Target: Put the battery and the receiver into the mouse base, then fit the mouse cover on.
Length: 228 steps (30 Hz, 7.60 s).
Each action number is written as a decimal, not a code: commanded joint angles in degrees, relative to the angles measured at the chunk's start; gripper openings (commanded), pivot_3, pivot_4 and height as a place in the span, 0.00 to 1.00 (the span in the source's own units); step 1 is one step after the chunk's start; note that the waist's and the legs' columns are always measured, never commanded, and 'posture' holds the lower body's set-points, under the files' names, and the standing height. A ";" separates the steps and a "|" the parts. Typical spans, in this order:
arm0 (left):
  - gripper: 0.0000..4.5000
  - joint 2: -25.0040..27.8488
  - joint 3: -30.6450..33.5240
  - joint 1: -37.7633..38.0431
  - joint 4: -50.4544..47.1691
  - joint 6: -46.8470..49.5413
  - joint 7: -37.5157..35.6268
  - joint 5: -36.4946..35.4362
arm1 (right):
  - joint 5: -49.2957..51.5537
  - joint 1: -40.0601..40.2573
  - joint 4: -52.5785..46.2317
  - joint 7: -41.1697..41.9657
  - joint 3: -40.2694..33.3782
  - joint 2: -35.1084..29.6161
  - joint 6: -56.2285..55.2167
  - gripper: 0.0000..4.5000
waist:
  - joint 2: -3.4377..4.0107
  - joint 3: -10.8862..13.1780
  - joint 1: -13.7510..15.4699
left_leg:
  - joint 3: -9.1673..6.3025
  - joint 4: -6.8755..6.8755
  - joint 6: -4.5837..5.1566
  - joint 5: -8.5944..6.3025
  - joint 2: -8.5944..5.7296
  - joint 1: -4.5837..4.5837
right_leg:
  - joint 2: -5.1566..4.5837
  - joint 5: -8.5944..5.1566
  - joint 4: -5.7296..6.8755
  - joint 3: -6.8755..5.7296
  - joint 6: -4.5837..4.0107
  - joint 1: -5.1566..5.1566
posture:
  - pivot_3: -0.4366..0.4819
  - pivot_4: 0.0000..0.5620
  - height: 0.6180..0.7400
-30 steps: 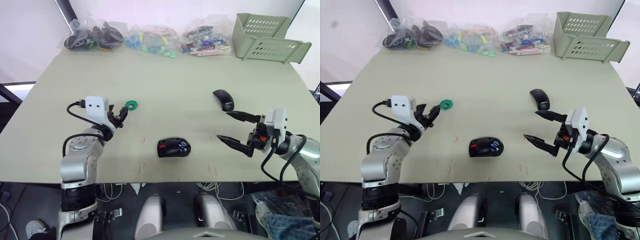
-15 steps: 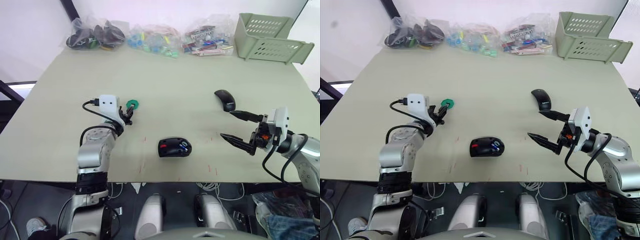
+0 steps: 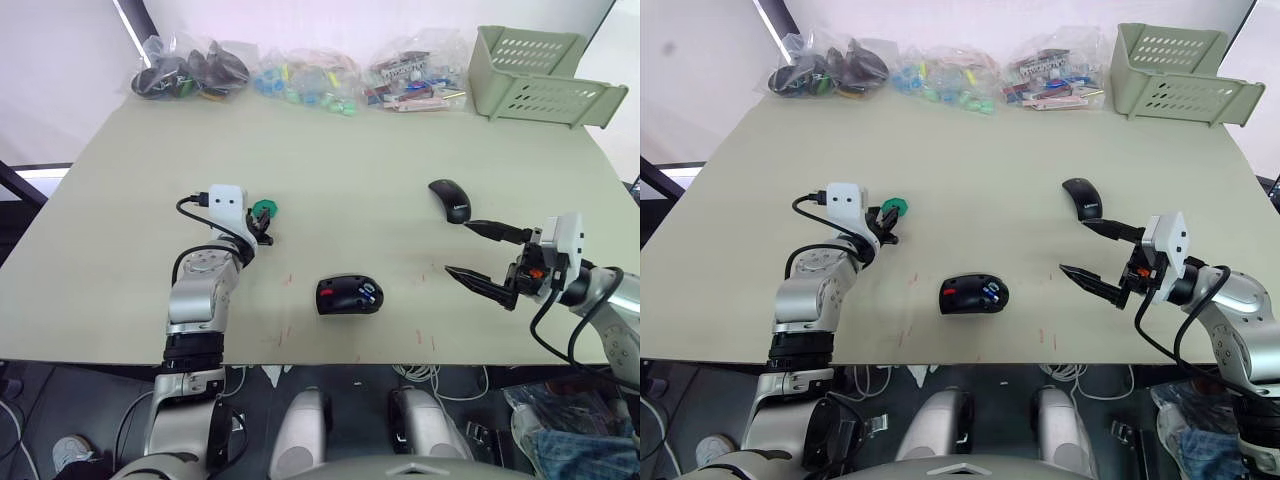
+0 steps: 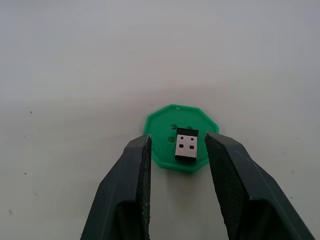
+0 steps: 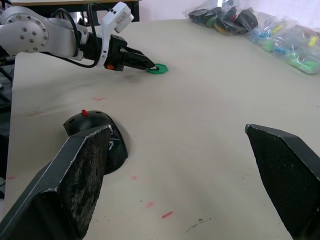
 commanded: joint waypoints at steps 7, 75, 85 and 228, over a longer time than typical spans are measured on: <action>0.40 0.14 -0.34 -0.61 -1.06 -1.08 -0.13 0.55 | 0.82 0.43 -1.91 0.39 -1.30 -0.31 -0.22 1.00 | 0.00 0.00 0.01 | 0.00 0.00 0.00 0.00 0.00 -0.01 | 0.00 0.00 0.00 0.00 0.00 0.00 | 0.48 0.27 1.00; 0.21 1.65 -1.58 -2.43 1.09 3.60 -0.11 2.71 | 0.26 0.11 -1.65 0.87 -0.77 0.06 0.20 1.00 | 0.00 0.00 0.00 | -0.01 0.01 -0.01 0.00 0.00 0.01 | 0.00 0.00 0.04 -0.01 0.00 0.00 | 0.48 0.27 1.00; 0.21 1.71 -1.44 -1.92 0.01 2.68 -0.43 2.52 | 0.57 -0.74 -3.14 -0.45 -0.37 -0.09 1.58 1.00 | 0.00 0.00 0.00 | -0.01 0.01 -0.01 0.01 0.00 0.02 | 0.00 0.00 0.06 0.00 0.00 0.00 | 0.48 0.27 1.00; 0.01 -6.77 0.24 -4.71 -2.85 12.61 13.84 5.04 | 1.31 -2.43 -2.93 -0.21 0.08 -0.06 2.70 1.00 | 0.00 -0.01 -0.01 | -0.08 0.05 -0.01 0.01 -0.03 0.00 | 0.00 0.01 0.08 -0.04 0.01 0.00 | 0.48 0.27 1.00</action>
